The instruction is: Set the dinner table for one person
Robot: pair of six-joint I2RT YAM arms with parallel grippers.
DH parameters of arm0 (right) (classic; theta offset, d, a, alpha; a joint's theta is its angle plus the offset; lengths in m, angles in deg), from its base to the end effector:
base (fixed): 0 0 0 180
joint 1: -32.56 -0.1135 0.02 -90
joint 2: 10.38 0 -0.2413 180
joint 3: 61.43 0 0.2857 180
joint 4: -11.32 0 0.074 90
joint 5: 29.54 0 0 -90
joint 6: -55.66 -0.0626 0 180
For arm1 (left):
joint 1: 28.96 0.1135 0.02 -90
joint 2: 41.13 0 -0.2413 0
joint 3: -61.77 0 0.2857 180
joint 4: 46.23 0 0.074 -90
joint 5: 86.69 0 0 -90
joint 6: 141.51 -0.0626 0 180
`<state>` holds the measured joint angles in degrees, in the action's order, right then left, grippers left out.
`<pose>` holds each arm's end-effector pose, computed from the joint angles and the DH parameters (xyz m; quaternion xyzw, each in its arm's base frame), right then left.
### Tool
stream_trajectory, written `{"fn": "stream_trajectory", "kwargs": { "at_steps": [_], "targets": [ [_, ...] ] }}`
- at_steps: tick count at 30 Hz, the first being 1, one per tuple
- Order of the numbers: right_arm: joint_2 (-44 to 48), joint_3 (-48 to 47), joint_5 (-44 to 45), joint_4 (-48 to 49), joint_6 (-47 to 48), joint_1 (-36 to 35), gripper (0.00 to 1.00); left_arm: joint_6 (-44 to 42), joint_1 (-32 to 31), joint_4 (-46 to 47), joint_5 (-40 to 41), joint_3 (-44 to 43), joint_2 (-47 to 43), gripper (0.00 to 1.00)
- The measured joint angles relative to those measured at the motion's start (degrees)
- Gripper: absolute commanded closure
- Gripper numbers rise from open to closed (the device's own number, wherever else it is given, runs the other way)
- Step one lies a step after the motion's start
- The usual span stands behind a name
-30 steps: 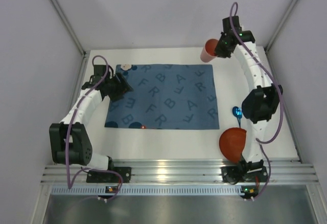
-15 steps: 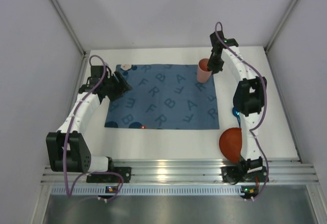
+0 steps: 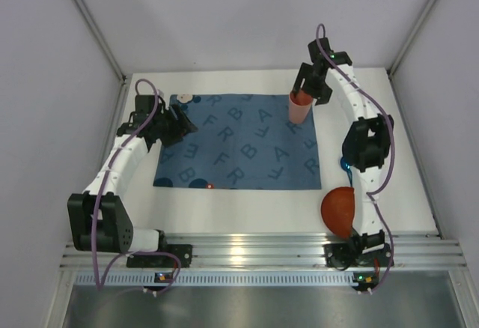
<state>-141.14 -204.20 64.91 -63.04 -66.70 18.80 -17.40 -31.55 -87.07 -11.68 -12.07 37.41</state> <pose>0.5065 0.1190 0.2349 0.1660 0.9560 0.0588 0.2345 0.3499 -0.0320 0.2306 -0.2018 0.8967 -0.2327 0.3180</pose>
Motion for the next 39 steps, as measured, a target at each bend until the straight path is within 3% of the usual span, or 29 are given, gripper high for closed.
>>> {"fn": "stream_trajectory", "kwargs": {
  "at_steps": [5,10,14,19,26,39],
  "targets": [
    [8.22,1.99,0.50,0.09,1.84,0.72,0.13,-0.92,-5.88,0.00,0.09,-2.99,0.66,0.26],
    [28.41,10.75,1.88,0.57,2.69,3.28,0.10,-1.16,-17.18,0.90,0.57,-8.52,4.61,0.20],
    [46.99,22.45,3.91,1.31,2.64,6.47,0.05,-1.05,-28.52,2.16,0.79,-12.50,9.92,0.15],
    [63.17,38.27,4.22,0.39,2.05,8.35,0.00,-0.07,-41.18,3.91,-0.42,-15.37,18.10,0.14],
    [71.93,48.70,3.48,-3.50,1.75,11.37,0.00,0.04,-55.10,4.24,-0.63,-18.86,29.62,0.15],
    [77.26,44.11,2.38,-10.43,2.32,12.09,0.00,0.57,-66.42,2.89,2.40,-37.88,48.04,0.21]
  ]
}}
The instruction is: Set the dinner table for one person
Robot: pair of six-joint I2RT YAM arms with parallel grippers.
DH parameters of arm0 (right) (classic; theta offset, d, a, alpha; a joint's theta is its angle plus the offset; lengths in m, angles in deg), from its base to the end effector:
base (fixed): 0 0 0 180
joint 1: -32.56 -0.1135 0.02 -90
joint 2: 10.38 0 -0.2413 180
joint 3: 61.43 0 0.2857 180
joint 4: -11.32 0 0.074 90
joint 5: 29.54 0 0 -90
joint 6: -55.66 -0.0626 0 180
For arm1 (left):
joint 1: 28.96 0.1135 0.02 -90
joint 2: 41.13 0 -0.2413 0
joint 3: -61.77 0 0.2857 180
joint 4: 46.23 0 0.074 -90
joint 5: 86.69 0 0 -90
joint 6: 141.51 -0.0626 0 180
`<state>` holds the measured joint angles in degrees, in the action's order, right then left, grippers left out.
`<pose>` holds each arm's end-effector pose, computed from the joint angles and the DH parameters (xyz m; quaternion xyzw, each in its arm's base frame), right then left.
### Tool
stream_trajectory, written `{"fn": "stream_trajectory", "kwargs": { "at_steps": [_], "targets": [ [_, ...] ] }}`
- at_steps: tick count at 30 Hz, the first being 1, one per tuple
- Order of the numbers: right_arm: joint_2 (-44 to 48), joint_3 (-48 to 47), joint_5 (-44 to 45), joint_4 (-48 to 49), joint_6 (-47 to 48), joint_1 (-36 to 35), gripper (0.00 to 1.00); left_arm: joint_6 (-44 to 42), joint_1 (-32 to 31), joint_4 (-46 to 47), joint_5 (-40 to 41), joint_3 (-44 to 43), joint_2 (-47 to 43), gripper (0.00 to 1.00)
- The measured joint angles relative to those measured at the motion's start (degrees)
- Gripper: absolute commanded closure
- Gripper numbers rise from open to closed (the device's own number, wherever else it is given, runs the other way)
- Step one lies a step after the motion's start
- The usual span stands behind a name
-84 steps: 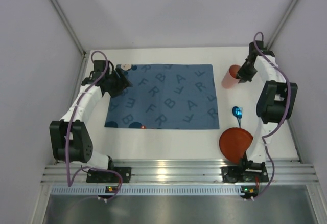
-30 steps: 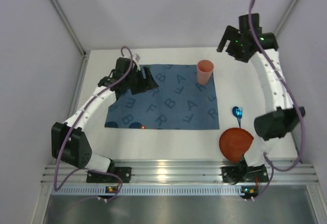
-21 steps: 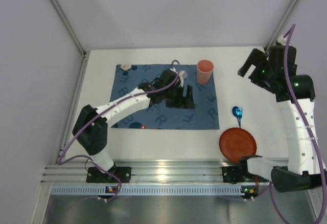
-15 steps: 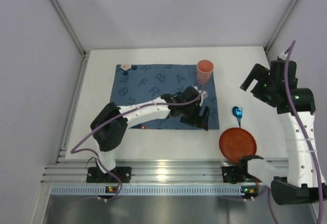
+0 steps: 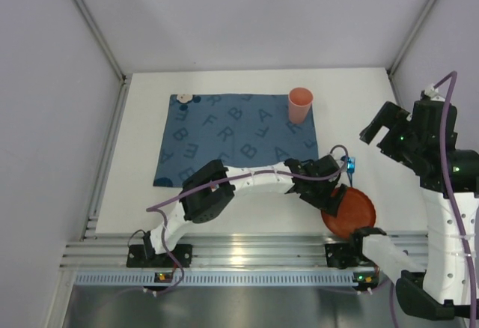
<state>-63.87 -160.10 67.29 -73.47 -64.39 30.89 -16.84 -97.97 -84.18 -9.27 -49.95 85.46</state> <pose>0.1829 -0.0021 0.4233 0.2460 0.8695 0.0643 0.4235 0.1741 -0.4919 0.1263 0.3115 0.8898 -0.3133 0.1141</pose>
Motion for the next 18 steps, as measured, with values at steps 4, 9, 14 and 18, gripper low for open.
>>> {"fn": "stream_trajectory", "kwargs": {
  "at_steps": [4,9,14,18],
  "targets": [
    [-0.02,-1.70,-0.70,-0.87,0.02,-0.09,0.00,1.18,-0.79,-1.57,2.54,-3.41,3.63,0.31],
    [0.17,-1.77,-0.61,-1.49,0.09,-1.70,0.00,3.93,-0.87,-2.25,6.95,-5.53,5.22,0.63],
    [0.17,-1.77,0.61,-1.79,0.50,-4.70,0.00,5.97,-0.83,-1.97,7.69,-5.79,6.47,1.00],
    [0.17,-1.77,2.14,-2.05,0.66,-6.58,0.00,7.37,-0.83,-2.36,8.41,-6.21,6.67,1.00]
  ]
}}
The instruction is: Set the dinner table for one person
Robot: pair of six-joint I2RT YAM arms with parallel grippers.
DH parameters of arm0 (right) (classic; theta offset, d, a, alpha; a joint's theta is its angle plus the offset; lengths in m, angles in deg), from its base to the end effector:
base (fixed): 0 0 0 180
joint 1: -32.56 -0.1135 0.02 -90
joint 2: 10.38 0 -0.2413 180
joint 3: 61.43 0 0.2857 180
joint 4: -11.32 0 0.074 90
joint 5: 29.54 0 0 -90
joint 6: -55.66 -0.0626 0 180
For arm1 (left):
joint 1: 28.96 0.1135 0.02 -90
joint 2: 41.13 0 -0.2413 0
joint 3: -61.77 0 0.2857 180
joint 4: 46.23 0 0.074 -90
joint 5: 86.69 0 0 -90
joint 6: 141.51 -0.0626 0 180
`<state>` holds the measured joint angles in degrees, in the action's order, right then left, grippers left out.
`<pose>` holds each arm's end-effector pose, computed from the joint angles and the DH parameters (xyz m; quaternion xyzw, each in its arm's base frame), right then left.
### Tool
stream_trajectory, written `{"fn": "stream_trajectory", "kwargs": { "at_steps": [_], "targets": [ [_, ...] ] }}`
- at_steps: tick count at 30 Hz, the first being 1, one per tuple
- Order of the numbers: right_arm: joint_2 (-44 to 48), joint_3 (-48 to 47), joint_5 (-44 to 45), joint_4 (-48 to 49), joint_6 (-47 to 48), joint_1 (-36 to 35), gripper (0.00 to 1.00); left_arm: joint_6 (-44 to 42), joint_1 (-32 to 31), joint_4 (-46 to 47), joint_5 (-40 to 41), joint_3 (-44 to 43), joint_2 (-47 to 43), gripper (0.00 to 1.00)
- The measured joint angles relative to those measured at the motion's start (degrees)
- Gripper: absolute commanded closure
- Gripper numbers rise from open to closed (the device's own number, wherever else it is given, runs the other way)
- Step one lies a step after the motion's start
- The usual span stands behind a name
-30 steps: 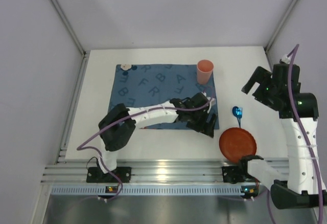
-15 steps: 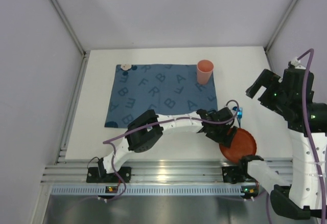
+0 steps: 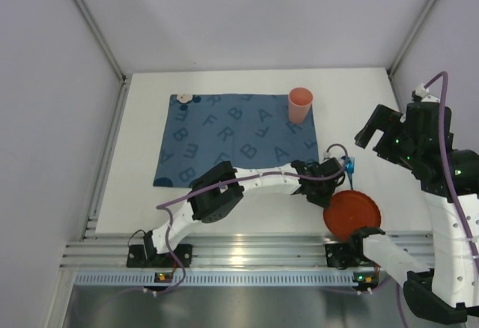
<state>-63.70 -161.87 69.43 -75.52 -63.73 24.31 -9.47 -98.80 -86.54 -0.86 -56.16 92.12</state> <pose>0.1743 0.0154 0.4296 0.1982 0.8811 0.0696 0.4237 0.1811 -0.5065 0.1012 0.2398 0.9242 -0.2641 0.1366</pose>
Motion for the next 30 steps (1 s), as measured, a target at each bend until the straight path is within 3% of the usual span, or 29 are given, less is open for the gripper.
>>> {"fn": "stream_trajectory", "kwargs": {
  "at_steps": [5,12,19,24,30],
  "targets": [
    [-0.48,-2.32,1.79,-0.87,0.15,-1.29,0.00,0.50,-0.20,-1.25,3.54,4.57,-4.13,1.00],
    [-2.16,-10.91,4.50,-1.14,0.28,-2.64,0.00,0.44,3.56,-8.87,11.02,16.92,-23.08,1.00],
    [-4.28,-11.08,4.20,-1.09,0.26,-2.84,0.00,-1.95,23.52,-9.60,14.19,24.61,-37.97,1.00],
    [-6.58,-10.64,3.96,-0.79,0.22,-2.84,0.00,-5.57,37.11,-10.08,14.64,26.69,-36.92,1.00],
    [-6.91,-5.53,3.58,0.33,-0.22,-2.36,0.00,-8.11,44.78,-9.49,12.74,26.84,-31.45,0.98]
  ]
}}
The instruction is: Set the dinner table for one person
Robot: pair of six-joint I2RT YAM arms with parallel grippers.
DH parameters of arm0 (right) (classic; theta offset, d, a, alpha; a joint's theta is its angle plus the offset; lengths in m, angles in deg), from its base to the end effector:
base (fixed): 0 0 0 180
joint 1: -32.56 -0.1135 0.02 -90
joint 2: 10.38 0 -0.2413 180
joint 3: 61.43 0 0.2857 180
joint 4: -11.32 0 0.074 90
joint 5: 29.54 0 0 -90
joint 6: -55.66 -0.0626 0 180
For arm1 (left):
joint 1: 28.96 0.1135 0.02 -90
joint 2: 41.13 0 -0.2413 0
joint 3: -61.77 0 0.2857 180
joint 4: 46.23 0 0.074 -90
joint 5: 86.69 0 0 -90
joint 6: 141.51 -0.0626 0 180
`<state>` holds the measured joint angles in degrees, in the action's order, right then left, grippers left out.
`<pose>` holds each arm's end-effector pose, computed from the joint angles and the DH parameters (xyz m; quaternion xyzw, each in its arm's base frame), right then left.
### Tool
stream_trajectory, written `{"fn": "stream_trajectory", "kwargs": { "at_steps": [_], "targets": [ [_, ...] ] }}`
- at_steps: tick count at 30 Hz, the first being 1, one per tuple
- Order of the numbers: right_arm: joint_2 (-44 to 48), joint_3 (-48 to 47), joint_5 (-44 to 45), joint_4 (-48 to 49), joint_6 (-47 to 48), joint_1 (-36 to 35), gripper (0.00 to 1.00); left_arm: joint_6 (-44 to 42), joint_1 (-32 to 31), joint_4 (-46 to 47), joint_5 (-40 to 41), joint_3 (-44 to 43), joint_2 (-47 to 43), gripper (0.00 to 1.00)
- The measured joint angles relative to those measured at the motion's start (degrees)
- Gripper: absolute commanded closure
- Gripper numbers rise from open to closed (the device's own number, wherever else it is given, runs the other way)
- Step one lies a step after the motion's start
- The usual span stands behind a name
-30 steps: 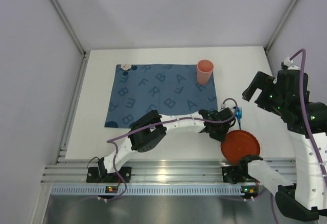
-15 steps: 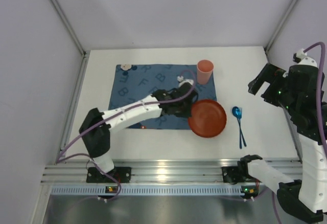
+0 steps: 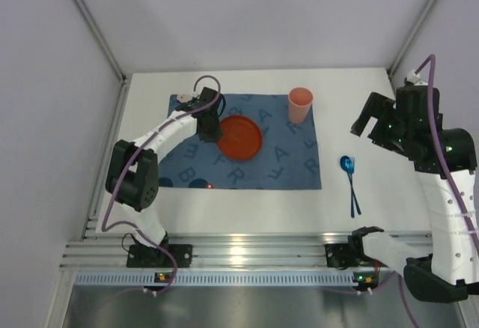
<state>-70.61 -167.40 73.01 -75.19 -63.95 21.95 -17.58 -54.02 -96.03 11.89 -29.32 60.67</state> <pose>0.2010 0.0238 0.4393 0.1941 0.8838 0.0490 0.4229 0.3817 -0.1682 0.1783 -0.0936 0.9600 -0.0620 0.2565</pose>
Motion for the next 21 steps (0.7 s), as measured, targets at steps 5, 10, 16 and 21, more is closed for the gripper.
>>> {"fn": "stream_trajectory", "kwargs": {
  "at_steps": [5,10,16,21],
  "targets": [
    [-0.24,9.20,-1.70,2.91,-0.44,1.77,0.00,-1.57,1.53,1.09,-1.90,0.13,5.40,0.36],
    [-1.88,19.76,-4.57,6.64,-0.50,7.39,0.00,-0.37,1.79,1.14,-2.54,0.68,6.78,0.22],
    [-7.48,33.38,-8.13,13.51,-0.83,17.20,0.31,1.81,1.95,0.61,-4.26,2.01,3.02,0.23],
    [-14.03,38.40,-7.89,17.94,-0.83,18.51,0.61,2.60,1.95,-0.70,-6.73,5.77,-6.71,0.24]
  ]
}}
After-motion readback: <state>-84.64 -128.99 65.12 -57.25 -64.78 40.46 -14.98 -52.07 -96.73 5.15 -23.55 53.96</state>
